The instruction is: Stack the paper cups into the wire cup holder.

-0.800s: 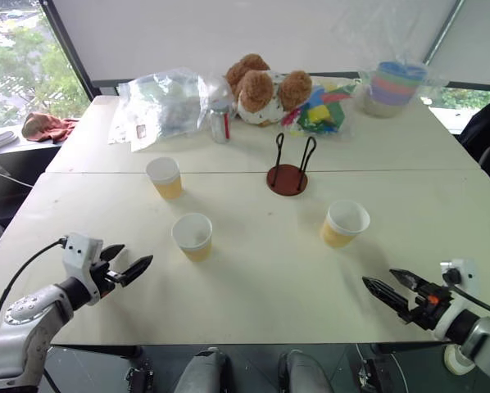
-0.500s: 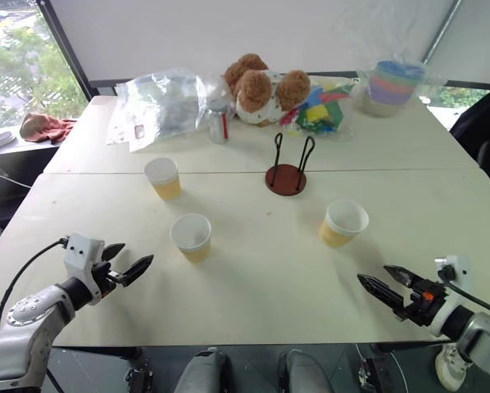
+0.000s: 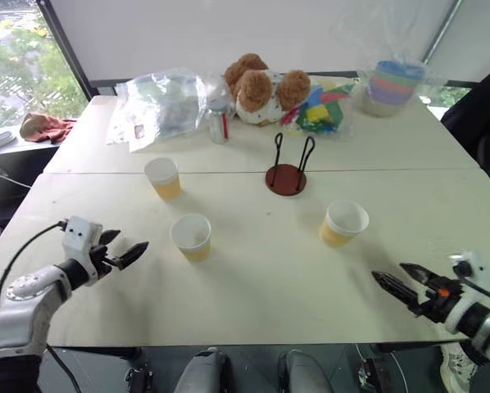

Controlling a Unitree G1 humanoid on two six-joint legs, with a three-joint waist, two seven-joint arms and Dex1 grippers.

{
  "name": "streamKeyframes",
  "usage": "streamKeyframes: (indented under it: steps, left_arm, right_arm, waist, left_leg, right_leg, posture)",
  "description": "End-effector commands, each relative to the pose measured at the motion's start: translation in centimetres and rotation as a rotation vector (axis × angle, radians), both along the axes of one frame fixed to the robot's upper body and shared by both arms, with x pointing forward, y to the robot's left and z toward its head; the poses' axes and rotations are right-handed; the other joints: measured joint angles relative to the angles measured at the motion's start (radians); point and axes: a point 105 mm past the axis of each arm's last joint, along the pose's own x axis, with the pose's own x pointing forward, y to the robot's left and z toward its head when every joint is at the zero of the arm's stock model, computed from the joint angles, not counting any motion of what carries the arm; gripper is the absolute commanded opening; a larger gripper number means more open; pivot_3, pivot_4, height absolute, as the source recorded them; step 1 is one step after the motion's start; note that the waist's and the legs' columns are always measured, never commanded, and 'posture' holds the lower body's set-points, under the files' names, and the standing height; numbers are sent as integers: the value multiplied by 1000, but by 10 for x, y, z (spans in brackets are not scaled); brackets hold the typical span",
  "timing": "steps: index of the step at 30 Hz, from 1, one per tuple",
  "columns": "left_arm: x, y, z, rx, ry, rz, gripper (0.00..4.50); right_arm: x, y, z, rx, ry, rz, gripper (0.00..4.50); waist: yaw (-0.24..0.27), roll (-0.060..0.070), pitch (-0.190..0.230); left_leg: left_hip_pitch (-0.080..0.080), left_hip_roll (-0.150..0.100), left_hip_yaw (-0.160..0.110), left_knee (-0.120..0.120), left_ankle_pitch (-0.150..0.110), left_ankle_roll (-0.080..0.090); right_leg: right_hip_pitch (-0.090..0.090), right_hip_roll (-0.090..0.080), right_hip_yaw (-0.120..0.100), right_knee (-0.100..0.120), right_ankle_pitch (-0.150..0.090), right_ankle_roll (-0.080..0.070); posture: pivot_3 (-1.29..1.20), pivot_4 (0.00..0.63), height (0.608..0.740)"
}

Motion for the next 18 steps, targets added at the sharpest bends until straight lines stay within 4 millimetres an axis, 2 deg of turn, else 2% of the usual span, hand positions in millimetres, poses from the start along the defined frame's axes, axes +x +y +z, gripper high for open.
streamKeyframes:
  steps: [1,4,6,8,9,12,14,18]
  left_arm:
    - [7,6,44,-48,-35,-76,4500]
    - [17,-19,93,-96,-74,-242,4500]
    - [19,-32,108,-89,-75,-320,4500]
    - [20,-45,117,-36,-83,-395,4500]
    - [20,-54,124,-15,-94,-443,4500]
    - [20,-87,148,28,-166,-583,4500]
    - [17,-102,154,40,-188,-648,4500]
    - [13,-114,156,52,-222,-658,4500]
  right_arm:
    - [-1,-33,42,-19,-50,-49,4451]
    - [25,-42,90,-37,-130,-51,4451]
    - [39,-42,109,-38,-152,-42,4451]
    - [58,-33,123,-65,-176,-8,4451]
    - [72,-26,129,-97,-187,6,4451]
    - [123,14,156,-89,-262,85,4451]
    - [147,38,168,-51,-275,121,4451]
    - [178,84,162,37,-179,179,4451]
  waist:
    - [0,0,0]
    - [-2,0,2]
    - [-4,0,2]
    - [-9,1,1]
    - [-11,1,1]
    - [-29,1,6]
    - [-34,-1,8]
    - [-29,-1,9]
  left_leg:
    - [0,0,0,0,0,0]
    - [1,0,0,1,0,0]
    - [1,0,1,2,1,0]
    - [1,0,1,2,2,0]
    - [2,0,1,-1,2,0]
    - [0,1,2,-1,4,-3]
    - [-2,1,3,-1,8,-9]
    - [-2,3,4,-3,9,-11]
  right_leg:
    - [0,0,0,0,0,0]
    - [1,0,0,1,0,-1]
    - [1,0,0,0,1,-3]
    - [1,0,0,0,1,-3]
    - [1,0,0,0,1,-2]
    - [-2,3,-1,1,3,1]
    - [-5,3,-1,2,3,2]
    - [-5,6,-3,3,3,2]
  posture:
    - [0,150,740]
    - [0,150,740]
    - [0,150,740]
    - [0,150,740]
    - [0,150,740]
    - [0,150,740]
    - [0,150,740]
    - [0,150,740]
